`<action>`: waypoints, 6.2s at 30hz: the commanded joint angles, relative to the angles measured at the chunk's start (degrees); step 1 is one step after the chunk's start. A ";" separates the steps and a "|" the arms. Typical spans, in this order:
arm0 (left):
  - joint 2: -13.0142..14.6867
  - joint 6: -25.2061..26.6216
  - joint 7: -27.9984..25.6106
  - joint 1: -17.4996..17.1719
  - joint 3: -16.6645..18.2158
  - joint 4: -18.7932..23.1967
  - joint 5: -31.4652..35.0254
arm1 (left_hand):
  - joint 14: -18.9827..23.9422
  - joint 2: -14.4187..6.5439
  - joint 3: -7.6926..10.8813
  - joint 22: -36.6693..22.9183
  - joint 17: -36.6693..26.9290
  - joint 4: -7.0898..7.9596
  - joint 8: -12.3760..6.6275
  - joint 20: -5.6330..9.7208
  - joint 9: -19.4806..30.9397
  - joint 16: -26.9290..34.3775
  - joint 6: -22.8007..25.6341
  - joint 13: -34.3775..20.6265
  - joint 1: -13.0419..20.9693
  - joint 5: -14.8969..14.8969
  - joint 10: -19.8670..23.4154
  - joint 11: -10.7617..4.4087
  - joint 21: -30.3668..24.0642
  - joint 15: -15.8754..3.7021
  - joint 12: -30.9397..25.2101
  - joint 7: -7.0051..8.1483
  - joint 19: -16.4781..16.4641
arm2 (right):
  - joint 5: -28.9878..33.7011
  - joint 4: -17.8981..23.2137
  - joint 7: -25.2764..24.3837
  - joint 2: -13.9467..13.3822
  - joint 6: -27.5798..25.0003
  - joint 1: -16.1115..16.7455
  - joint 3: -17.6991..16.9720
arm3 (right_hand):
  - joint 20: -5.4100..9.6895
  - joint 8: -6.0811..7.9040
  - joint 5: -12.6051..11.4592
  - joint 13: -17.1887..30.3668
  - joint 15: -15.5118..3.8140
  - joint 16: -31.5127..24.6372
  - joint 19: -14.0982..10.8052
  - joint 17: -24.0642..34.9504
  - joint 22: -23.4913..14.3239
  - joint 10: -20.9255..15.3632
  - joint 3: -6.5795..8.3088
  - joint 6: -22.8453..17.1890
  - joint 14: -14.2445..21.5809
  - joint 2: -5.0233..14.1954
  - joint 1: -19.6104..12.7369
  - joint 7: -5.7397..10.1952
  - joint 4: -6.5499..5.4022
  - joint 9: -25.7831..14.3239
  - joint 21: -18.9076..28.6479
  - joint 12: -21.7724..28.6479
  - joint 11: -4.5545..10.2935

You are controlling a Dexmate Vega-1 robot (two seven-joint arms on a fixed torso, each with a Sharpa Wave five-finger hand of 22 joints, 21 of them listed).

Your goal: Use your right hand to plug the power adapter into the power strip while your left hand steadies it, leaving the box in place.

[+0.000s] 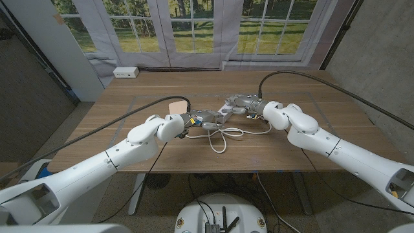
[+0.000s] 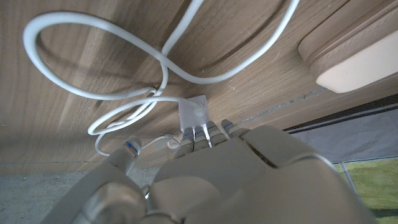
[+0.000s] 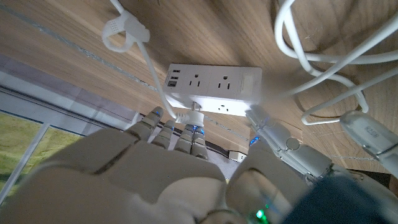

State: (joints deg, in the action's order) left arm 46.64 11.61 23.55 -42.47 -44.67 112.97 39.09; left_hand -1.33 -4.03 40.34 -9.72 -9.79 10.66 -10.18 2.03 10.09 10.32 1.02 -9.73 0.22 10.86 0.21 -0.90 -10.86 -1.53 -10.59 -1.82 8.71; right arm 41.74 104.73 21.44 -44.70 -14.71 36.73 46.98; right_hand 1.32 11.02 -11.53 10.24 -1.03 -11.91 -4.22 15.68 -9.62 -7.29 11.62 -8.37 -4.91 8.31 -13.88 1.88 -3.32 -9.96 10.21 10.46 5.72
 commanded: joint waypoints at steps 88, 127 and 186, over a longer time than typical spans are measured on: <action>-0.32 -0.04 0.89 1.20 -0.43 -0.88 -0.70 | 0.54 -6.53 0.47 -0.20 -0.13 -0.08 -0.24 4.42 -0.01 0.07 0.18 -0.24 -0.26 0.04 0.76 0.02 -0.33 -0.26 -0.24 -0.32 -0.75 | -6.03 0.67 -4.50 -1.37 0.37 1.59 -3.31 | 0.53 0.53 0.36 0.21 -0.14 -0.50 -2.00 -1.84 0.04 -4.44 2.61 -3.24 1.72 -0.12 0.88 0.17 1.02 -0.43 0.93 0.65 -0.55; 0.04 -0.88 -0.49 1.34 0.24 -0.50 0.35 | 0.38 -6.55 0.48 -0.21 -0.13 -0.08 -0.23 4.40 -0.01 0.02 0.14 -0.25 -0.25 0.05 0.65 -0.09 -0.31 -0.31 -0.20 -0.25 -0.74 | -13.14 3.02 -11.44 -2.52 0.84 3.54 -7.95 | 0.65 0.51 0.41 0.25 -0.60 -1.09 -3.55 -2.17 0.05 -5.37 3.45 -4.09 2.90 0.14 0.59 0.30 2.07 -0.44 1.11 0.63 -0.66; 0.75 2.04 -18.47 -6.89 10.05 2.67 -7.65 | 1.04 -6.54 1.18 -0.13 0.03 -0.65 -0.60 3.74 -0.01 0.05 2.25 -0.26 0.26 0.13 1.29 -0.03 -1.01 -0.69 -0.38 0.48 -3.64 | -26.72 0.29 -19.89 -1.72 2.44 6.15 -12.80 | 1.06 0.44 0.58 0.43 -0.94 -2.03 -7.14 -2.20 0.07 -5.83 4.67 -5.41 4.72 0.37 0.76 0.89 3.41 -0.45 1.38 0.43 -1.55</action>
State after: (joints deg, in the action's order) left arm 47.13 12.98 10.14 -46.82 -37.74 115.38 35.71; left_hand -0.60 -4.03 41.00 -9.73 -9.59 10.00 -10.63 1.93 10.12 10.15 2.58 -9.86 0.22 10.86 1.41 -1.14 -11.65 -1.66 -10.98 -1.34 5.32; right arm 19.36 105.92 4.72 -46.76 -14.10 41.50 35.98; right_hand 2.25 11.18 -11.14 10.55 -1.71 -13.67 -10.50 13.32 -9.62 -13.11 16.13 -12.94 -0.51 8.69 -12.77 2.68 -0.23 -10.40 11.54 11.01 4.18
